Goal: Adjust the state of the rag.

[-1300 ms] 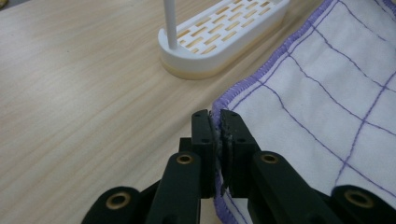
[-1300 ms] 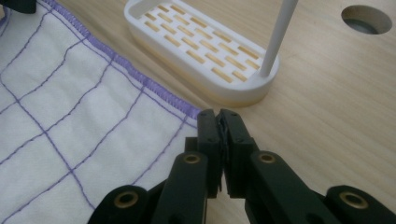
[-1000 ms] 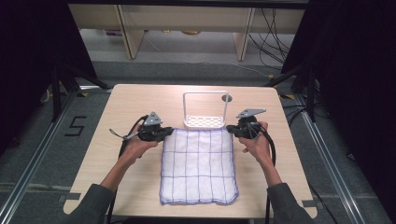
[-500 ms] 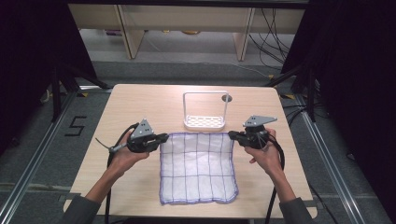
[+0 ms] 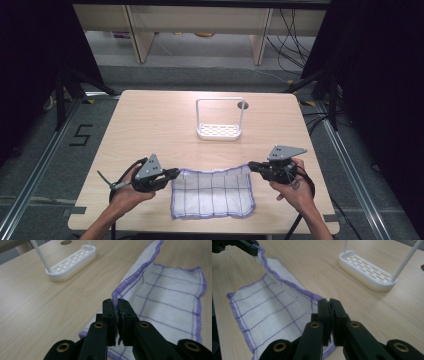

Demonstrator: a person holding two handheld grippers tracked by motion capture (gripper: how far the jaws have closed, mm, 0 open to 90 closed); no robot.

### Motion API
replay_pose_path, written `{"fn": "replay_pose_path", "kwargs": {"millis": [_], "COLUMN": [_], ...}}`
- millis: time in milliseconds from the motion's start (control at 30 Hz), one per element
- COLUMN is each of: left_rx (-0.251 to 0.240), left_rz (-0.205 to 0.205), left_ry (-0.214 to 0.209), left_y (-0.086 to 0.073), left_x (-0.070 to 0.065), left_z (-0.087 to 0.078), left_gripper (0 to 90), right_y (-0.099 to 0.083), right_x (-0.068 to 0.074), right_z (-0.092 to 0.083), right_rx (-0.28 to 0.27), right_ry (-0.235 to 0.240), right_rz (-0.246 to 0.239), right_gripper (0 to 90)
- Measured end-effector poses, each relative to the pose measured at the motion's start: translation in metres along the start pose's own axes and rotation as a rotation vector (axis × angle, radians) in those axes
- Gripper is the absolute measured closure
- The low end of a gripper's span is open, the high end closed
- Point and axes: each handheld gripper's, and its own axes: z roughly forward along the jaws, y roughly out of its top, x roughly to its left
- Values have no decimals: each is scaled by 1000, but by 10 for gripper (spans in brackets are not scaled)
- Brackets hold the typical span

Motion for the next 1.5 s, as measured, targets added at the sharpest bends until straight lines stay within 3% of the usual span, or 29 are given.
{"fn": "replay_pose_path", "kwargs": {"millis": [33,67,133,167,333,367,433,467,533,700,767,800,833,867,900,933,967,1000,1133,1200,1267,1333,1367,1400,1433,1500], "left_rx": [1,4,7,11,51,68,74,77,78,94,103,99,125,132,134,155,145,154,131,124,94,76,69,49,52,52], "left_rz": [-2,0,-7,-3,16,33,24,40,27,46,51,44,32,55,45,71,52,84,42,15,-19,-31,-24,-56,-77,-121], "left_ry": [-9,-15,-23,-26,-64,-57,-75,-71,-86,-83,-95,-101,-103,-111,-113,-123,-121,-124,-162,-180,-159,-126,-114,-102,-82,-13], "left_y": [-2,-4,-8,-10,-23,-25,-29,-31,-33,-38,-42,-45,-47,-48,-49,-50,-51,-50,-52,-51,-49,-43,-41,-38,-34,-29], "left_x": [-3,-6,-10,-12,-28,-29,-32,-33,-38,-43,-45,-47,-50,-51,-55,-57,-59,-57,-60,-62,-62,-58,-53,-50,-44,-29], "left_z": [0,0,0,0,4,3,3,2,0,-3,-3,-1,-1,0,1,2,3,2,1,-1,-4,-9,-10,-10,-10,-6], "left_gripper": [843,842,842,842,842,842,841,839,838,826,827,824,823,823,819,812,803,799,680,615,497,425,403,392,385,380], "right_y": [-3,-6,-12,-15,-30,-33,-38,-40,-43,-48,-51,-52,-54,-56,-58,-60,-62,-63,-69,-72,-72,-70,-67,-66,-64,-58], "right_x": [3,3,8,8,16,21,22,24,25,34,37,40,40,40,41,42,42,43,44,45,44,42,41,37,38,31], "right_z": [-1,0,0,1,2,2,2,1,0,-4,-2,-3,-2,-2,-2,-2,-3,-4,-4,-4,-5,-9,-12,-13,-14,-11], "right_rx": [12,3,25,22,51,65,68,73,66,75,82,98,103,109,109,116,120,116,124,141,135,87,63,49,45,32], "right_ry": [7,11,17,14,31,40,32,40,39,57,68,71,75,82,76,80,79,82,103,99,101,87,77,66,54,6], "right_rz": [11,-15,13,-18,-1,18,-11,-4,-11,2,-21,6,-5,-13,-10,-7,-16,-8,-5,27,42,72,123,110,155,146], "right_gripper": [878,878,878,878,878,878,878,877,878,877,878,878,877,877,877,877,877,877,863,832,756,621,600,581,551,505]}}
